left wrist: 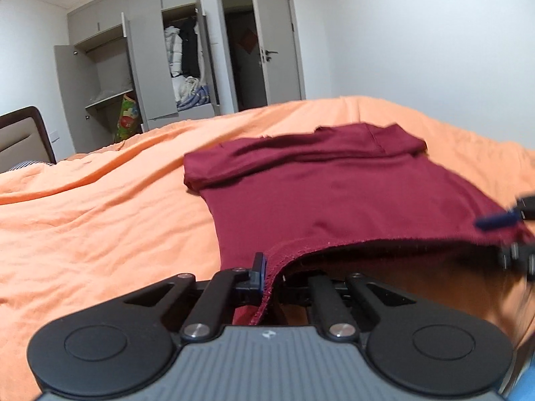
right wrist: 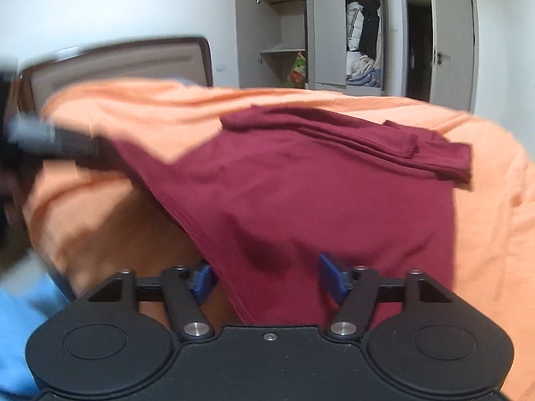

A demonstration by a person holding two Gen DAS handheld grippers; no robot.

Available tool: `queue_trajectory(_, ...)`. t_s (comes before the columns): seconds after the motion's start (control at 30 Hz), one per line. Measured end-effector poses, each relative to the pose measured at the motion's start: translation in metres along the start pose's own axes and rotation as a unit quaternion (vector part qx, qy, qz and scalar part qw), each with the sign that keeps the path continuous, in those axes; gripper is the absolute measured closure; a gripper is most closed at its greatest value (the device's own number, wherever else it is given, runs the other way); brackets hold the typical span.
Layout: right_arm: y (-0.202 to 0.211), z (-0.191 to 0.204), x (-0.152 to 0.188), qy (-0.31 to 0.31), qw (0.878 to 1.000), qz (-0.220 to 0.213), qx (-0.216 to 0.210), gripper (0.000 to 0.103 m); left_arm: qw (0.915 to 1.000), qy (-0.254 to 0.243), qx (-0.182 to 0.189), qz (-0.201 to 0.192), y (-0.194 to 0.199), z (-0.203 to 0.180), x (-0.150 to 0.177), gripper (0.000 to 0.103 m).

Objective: Fold small clothes
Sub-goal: 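Lift the hem with both grippers and fold it toward the collar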

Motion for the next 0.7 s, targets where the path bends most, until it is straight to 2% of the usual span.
queue_trajectory(0.1,0.005,0.002,0.017,0.052,0.997,0.021,0.047,0.032,0.9999,0.012,0.000,-0.004,-0.003,0.005,-0.014,0.098)
queue_trajectory(0.17,0.011,-0.002,0.025,0.061,0.995,0.027,0.069,0.032,0.9998,0.016,0.000,-0.007,-0.001,0.006,-0.021,0.098)
queue_trajectory(0.23,0.018,-0.010,0.032,0.076,0.991,0.034,0.104,0.037,0.9998,0.016,-0.002,-0.011,0.000,0.004,-0.026,0.098)
queue_trajectory(0.27,0.021,-0.013,0.035,0.086,0.988,0.037,0.122,0.048,0.9998,0.015,-0.003,-0.014,0.002,0.003,-0.028,0.098)
queue_trajectory(0.3,0.023,-0.018,0.038,0.093,0.985,0.044,0.139,0.072,0.9998,0.015,-0.004,-0.016,0.004,0.003,-0.029,0.098)
queue_trajectory(0.37,0.031,-0.027,0.042,0.086,0.982,0.041,0.163,0.097,0.9997,0.014,-0.006,-0.021,0.007,0.002,-0.030,0.099)
queue_trajectory(0.43,0.051,-0.036,0.038,0.070,0.981,0.007,0.182,0.098,0.9995,0.012,-0.003,-0.030,0.014,-0.001,-0.029,0.099)
queue_trajectory(0.53,0.077,-0.038,0.029,0.082,0.973,-0.029,0.212,0.099,0.9987,-0.011,-0.005,-0.050,0.030,-0.006,-0.027,0.099)
queue_trajectory(0.63,0.100,-0.036,0.020,0.074,0.971,-0.058,0.221,0.099,0.9979,-0.009,-0.005,-0.064,0.049,-0.007,-0.025,0.100)
queue_trajectory(0.7,0.116,-0.031,0.014,0.077,0.972,-0.074,0.210,0.099,0.9976,-0.002,-0.002,-0.069,0.063,-0.006,-0.024,0.100)
Point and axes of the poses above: each gripper's, at about its wrist camera, not at the fingertips, and y roughly against the way its jaws point, z to its left, x to its underside, the point moved 10 cm from there along -y, roughly the way its jaws point, and after that the axes turned 14 degrees about y, right-handed, at the moved point
